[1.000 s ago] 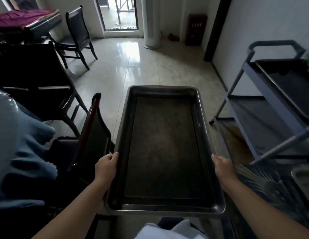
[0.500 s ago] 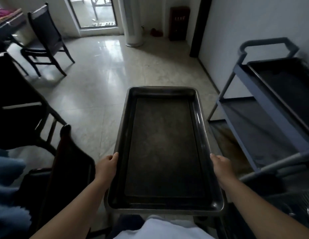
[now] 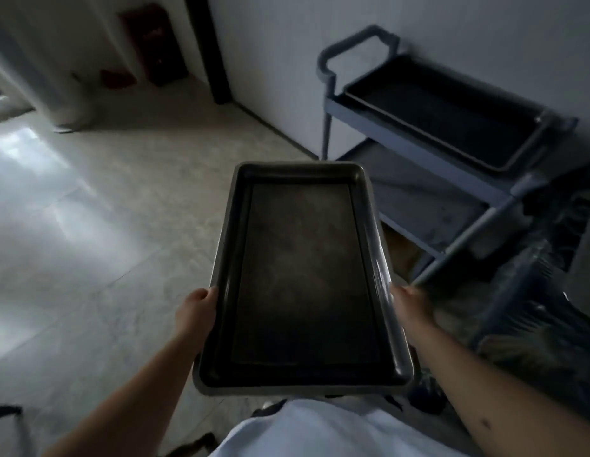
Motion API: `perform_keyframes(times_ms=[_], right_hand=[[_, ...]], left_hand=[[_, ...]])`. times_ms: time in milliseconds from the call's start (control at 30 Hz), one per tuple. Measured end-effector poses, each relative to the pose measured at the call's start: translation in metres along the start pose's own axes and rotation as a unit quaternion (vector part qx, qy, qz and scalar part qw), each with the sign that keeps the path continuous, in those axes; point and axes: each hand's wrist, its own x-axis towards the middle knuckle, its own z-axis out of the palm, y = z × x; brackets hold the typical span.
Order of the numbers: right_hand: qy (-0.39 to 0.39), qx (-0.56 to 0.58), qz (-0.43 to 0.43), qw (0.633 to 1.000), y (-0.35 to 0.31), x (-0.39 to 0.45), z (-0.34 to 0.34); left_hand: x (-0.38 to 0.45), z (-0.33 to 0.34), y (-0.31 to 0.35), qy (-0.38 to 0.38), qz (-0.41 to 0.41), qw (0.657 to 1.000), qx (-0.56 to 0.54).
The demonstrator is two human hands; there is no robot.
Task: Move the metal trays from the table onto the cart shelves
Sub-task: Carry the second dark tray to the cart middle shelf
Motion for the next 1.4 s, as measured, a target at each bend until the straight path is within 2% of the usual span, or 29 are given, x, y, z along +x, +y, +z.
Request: perform_keyframes(times_ms=[200,333,600,733,1000,1167,1267,1400], right_hand=[[0.059,0.030,0.062,0.996,-0.003,0.021,0.002],[0.070,0.045,0.093,0.992,-0.004,0.044,0.000],[0.081,0.056,0.154,0.983,-0.020,0.084,0.013],[0.116,0.062,0.180,0.975,-0.035,0.097,0.028],[0.174,0.079,0.235,0.953,-0.054,0.145,0.065],[0.210,0.097,0.233,0.945,-0.057,0.188,0.091],[0.246,0.129,0.228,0.933,-0.044,0.221,0.106],[0.257,0.119,0.211,0.936,-0.017,0.278,0.123]], left_hand=[[0.077,0.035,0.059,-0.078,0.064,0.994,0.038],[0.109,0.065,0.092,-0.129,0.078,0.987,0.060],[0.171,0.103,0.148,-0.169,0.105,0.974,0.108],[0.212,0.116,0.167,-0.192,0.117,0.966,0.125],[0.309,0.186,0.222,-0.272,0.150,0.939,0.149],[0.356,0.234,0.252,-0.272,0.197,0.926,0.175],[0.382,0.269,0.259,-0.267,0.211,0.922,0.186],[0.413,0.320,0.258,-0.265,0.217,0.924,0.173]])
